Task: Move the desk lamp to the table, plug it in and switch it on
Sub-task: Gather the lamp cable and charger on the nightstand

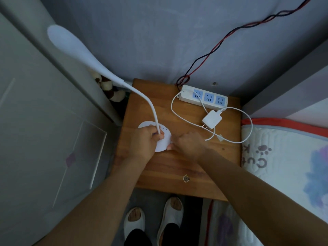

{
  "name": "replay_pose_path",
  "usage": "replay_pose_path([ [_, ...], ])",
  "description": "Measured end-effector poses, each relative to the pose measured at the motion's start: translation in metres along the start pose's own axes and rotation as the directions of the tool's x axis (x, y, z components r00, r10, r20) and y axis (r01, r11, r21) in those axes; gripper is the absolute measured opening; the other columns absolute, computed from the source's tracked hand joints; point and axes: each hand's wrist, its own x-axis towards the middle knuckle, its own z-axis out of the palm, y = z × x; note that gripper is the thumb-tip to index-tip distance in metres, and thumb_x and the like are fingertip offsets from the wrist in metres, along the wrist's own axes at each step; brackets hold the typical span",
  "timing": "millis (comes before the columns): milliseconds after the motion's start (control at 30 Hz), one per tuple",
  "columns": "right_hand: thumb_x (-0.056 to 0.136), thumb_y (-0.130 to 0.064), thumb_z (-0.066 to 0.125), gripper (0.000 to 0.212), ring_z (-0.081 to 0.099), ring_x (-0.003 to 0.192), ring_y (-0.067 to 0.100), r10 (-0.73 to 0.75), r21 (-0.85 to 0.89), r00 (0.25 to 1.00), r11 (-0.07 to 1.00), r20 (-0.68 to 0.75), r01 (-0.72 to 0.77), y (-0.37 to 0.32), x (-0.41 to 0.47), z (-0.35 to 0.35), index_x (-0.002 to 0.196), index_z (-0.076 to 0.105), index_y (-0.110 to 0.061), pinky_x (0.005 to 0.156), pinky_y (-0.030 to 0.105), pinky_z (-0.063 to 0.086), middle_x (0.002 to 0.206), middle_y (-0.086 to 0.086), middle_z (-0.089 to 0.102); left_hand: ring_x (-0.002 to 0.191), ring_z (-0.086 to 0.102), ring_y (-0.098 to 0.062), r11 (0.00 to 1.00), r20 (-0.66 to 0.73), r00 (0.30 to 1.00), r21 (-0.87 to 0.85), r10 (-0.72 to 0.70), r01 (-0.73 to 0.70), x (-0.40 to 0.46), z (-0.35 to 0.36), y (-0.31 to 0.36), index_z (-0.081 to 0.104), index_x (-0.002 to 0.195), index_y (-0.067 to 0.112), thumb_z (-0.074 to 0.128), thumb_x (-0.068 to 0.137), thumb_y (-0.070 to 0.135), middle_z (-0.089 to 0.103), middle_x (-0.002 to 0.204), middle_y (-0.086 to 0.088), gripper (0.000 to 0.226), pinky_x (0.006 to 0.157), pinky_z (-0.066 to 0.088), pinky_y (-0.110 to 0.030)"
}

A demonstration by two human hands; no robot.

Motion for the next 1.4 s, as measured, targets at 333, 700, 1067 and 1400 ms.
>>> replay_pose_path([
  [333, 0.093, -0.058, 0.032, 0.053, 0.064, 0.09, 0.027, 0.07, 0.078, 0.997, 0.994, 0.024, -0.072, -0.013, -0.009, 0.01, 0.109, 0.057, -0.014, 0.081, 0.041, 0.051, 0.105, 0.009, 0.068, 0.12, 0.057, -0.019, 1.0, 0.023, 1.0, -0.001, -0.001, 0.001, -0.006, 0.0, -0.009, 0.072, 0.102, 0.01, 0.066, 0.083, 0.01, 0.07, 0.117, -0.007, 0.021, 0.108, 0.04, -0.035],
  [700, 0.097, -0.044, 0.04, 0.024, 0.043, 0.059, -0.001, 0.29, 0.411, 0.949, 0.885, -0.123, -0.217, -0.002, -0.019, 0.009, 0.078, 0.045, -0.03, 0.061, 0.02, 0.026, 0.075, -0.01, 0.059, 0.135, 0.041, -0.014, 0.992, 0.045, 0.999, 0.121, 0.014, -0.02, -0.004, 0.01, -0.023, 0.069, 0.111, 0.017, 0.065, 0.085, 0.017, 0.058, 0.134, -0.005, 0.027, 0.11, 0.029, -0.027],
  [1067, 0.086, -0.019, 0.066, 0.009, 0.062, 0.07, -0.001, 0.601, 0.939, 0.79, 0.19, 0.121, -0.288, 0.014, -0.03, -0.063, 0.091, 0.073, -0.015, 0.06, 0.007, 0.047, 0.083, -0.004, 0.068, 0.091, 0.062, -0.019, 0.979, -0.168, 0.972, 0.09, -0.164, 0.181, -0.047, 0.001, 0.009, 0.063, 0.09, 0.015, 0.064, 0.086, 0.025, 0.07, 0.098, -0.006, 0.011, 0.071, 0.041, -0.022],
  [1400, 0.078, 0.001, 0.069, 0.004, 0.058, 0.051, 0.008, 0.604, 0.978, 0.783, 0.024, 0.152, -0.208, 0.043, -0.039, -0.098, 0.081, 0.07, 0.003, 0.053, 0.018, 0.048, 0.054, -0.003, 0.066, 0.11, 0.059, -0.019, 0.962, 0.184, 0.971, -0.198, -0.151, 0.188, -0.029, 0.059, 0.072, 0.058, 0.124, 0.015, 0.067, 0.083, 0.019, 0.064, 0.12, -0.005, 0.043, 0.097, 0.046, -0.032],
])
